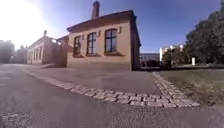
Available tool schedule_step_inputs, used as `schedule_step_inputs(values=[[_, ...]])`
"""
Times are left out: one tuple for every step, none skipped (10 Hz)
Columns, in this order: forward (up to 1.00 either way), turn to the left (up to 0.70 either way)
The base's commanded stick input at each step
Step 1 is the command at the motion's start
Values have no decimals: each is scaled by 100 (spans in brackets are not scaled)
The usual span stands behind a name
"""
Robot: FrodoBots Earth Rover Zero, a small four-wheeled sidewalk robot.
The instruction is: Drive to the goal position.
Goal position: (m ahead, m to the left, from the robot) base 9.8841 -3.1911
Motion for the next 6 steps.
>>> schedule_step_inputs(values=[[70, -14], [70, -14], [70, -14], [70, -14], [70, -14], [70, -14]])
